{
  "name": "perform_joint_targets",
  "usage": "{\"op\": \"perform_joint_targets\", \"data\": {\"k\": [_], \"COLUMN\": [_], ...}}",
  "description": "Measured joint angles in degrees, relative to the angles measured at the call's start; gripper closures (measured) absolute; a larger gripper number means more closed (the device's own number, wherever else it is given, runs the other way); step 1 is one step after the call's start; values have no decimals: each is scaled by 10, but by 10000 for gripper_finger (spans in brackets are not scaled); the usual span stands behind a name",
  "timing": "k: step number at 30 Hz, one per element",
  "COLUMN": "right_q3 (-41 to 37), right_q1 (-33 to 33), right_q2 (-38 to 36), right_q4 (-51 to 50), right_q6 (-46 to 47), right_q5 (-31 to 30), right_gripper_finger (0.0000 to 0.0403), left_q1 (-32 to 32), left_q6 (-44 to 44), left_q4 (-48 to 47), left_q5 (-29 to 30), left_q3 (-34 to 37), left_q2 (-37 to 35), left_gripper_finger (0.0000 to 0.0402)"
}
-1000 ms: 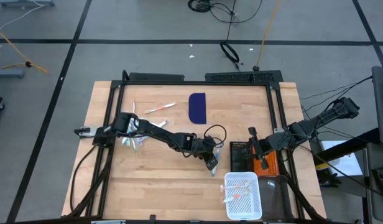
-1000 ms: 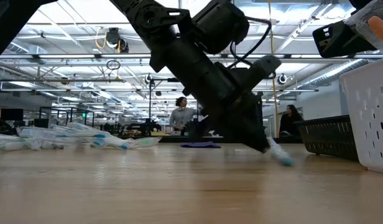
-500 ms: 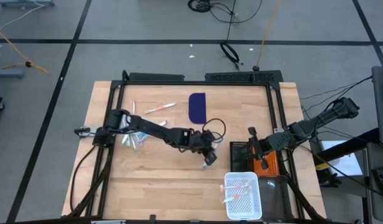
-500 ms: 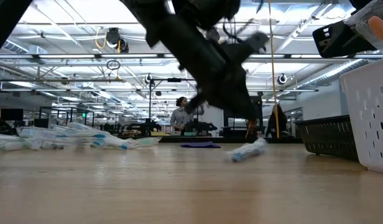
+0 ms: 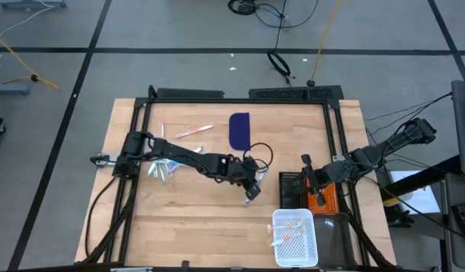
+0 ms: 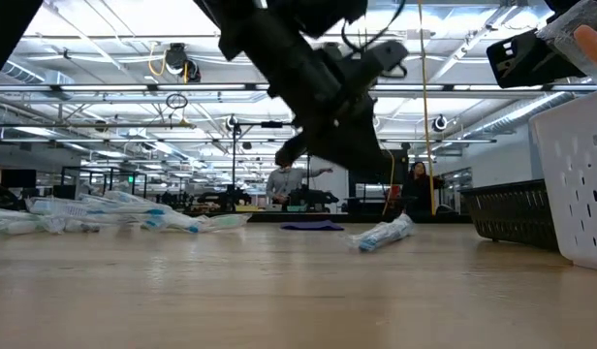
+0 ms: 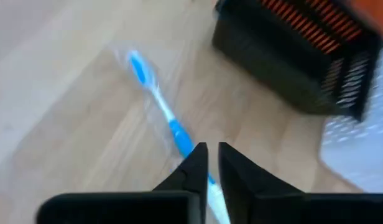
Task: Pick & Place Toothbrushes
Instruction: Put the blue toothbrush into the black basket
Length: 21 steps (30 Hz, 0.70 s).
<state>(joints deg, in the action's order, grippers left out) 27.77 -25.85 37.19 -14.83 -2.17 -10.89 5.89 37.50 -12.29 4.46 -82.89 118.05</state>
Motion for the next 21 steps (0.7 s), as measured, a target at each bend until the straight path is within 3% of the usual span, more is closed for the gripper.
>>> {"op": "perform_joint_targets", "data": {"k": [5,11,21], "right_q3": [-1,-23,-37], "right_q1": [0,0,0], "right_q2": [0,0,0], "right_q4": [1,24,57], "right_q6": [0,0,-2], "right_q5": [1,0,0], "right_gripper_finger": [277,277,277], "left_q1": [-2,0,2], "left_q6": [5,4,14], "left_q4": [29,28,31], "left_q5": [-30,-5,5], "left_q3": [0,0,0], "left_q2": [19,24,46], "left_gripper_finger": [298,244,222]}}
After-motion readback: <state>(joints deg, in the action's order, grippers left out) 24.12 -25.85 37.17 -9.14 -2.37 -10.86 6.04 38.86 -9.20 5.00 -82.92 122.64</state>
